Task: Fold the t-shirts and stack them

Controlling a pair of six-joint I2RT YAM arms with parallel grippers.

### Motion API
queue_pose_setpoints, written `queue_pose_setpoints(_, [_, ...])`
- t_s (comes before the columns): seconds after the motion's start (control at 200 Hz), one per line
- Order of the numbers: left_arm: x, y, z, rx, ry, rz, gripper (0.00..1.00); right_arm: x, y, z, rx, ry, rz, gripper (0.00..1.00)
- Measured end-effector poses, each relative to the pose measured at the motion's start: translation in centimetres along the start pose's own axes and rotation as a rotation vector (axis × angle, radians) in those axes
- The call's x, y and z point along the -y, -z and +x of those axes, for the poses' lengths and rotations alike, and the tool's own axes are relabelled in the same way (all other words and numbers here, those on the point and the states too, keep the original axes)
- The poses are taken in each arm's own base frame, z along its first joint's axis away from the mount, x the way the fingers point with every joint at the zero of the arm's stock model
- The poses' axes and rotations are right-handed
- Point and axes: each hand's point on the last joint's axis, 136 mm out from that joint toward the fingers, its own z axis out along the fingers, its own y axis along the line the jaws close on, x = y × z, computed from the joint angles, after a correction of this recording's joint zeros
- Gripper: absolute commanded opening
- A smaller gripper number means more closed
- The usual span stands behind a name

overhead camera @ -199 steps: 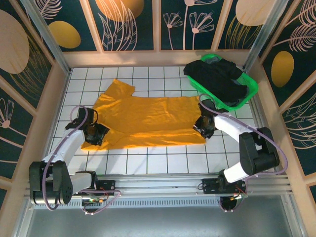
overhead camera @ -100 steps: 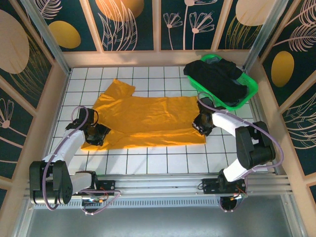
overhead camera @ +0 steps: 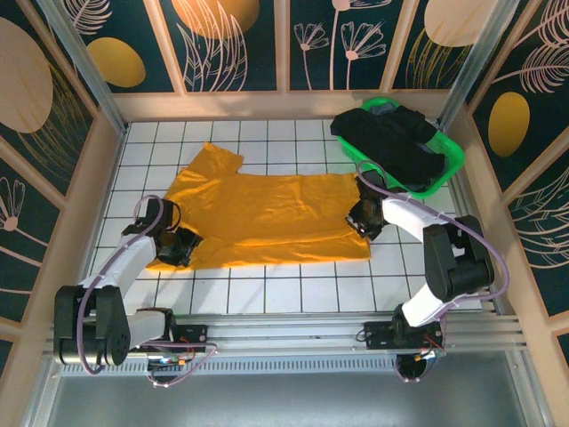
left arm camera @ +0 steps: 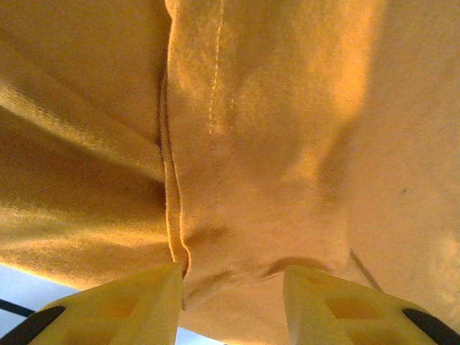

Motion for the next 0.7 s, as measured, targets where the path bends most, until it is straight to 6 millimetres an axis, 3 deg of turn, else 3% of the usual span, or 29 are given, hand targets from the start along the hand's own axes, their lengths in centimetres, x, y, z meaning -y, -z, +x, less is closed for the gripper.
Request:
queue_pose_setpoints(0.3, [-1.7,-1.6,0.5,-0.027,0.01,-0.056,0.4,-0.4,0.2,-0.4,0.005,0.001,-0.006,0.14])
queue_pose_setpoints(0.435, [-1.5,-2.1,0.5,-0.031,0.002,-0.052,0.31,-0.4,0.2,-0.4,0.004,0.001,-0.004,0.14])
queue_pose_setpoints(0.701, [-0.4,-1.8,0.1,-0.017,-0.006,-0.026,0.23,-0.2,0.2,-0.4,0.002,0.0,0.001,0.14])
